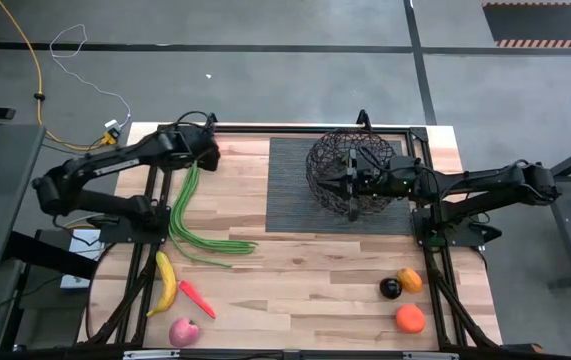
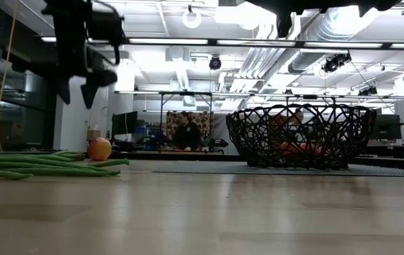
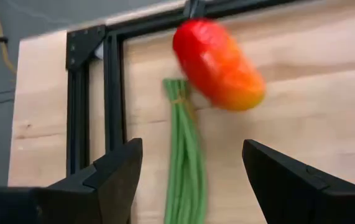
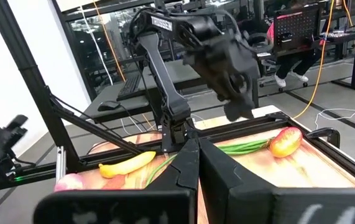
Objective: Build produce basket
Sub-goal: Put the leaf lettuce into the wire basket
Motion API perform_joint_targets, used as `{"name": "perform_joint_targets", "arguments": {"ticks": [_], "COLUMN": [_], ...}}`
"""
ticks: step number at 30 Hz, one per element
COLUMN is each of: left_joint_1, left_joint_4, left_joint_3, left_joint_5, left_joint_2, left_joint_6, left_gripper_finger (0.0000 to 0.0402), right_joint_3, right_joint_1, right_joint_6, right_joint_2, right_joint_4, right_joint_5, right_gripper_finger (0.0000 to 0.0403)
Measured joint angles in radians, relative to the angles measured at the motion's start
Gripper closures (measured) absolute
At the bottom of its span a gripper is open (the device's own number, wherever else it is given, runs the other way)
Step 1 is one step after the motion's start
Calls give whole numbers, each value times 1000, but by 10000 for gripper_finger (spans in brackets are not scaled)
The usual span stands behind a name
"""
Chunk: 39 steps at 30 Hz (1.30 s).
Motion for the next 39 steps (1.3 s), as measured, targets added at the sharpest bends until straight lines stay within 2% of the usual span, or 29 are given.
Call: {"name": "perform_joint_targets", "arguments": {"ticks": [8,12,19,27,31,39], "left_joint_1": [131,184,236,191,191,197], "left_joint_4": [250,352,501,534,525,557], "left_joint_3": [-190,-239,-251,-249,-249,-248], "left_joint_5": [126,123,114,34,35,20], "left_joint_2": [25,36,145,208,251,345], "left_joint_6": [-7,30,102,37,-52,-74], "left_gripper_finger": [133,133,133,133,133,133], "right_joint_3": [0,0,0,0,0,0], "right_joint_1": [0,0,0,0,0,0], "right_joint_6": [-3,-2,18,42,44,60], "right_joint_2": [0,0,0,0,0,0], "right_joint_4": [-4,-4,-5,-7,-6,-6], "right_joint_5": [0,0,0,2,9,9], "right_gripper_finger": [403,403,403,403,403,403]}}
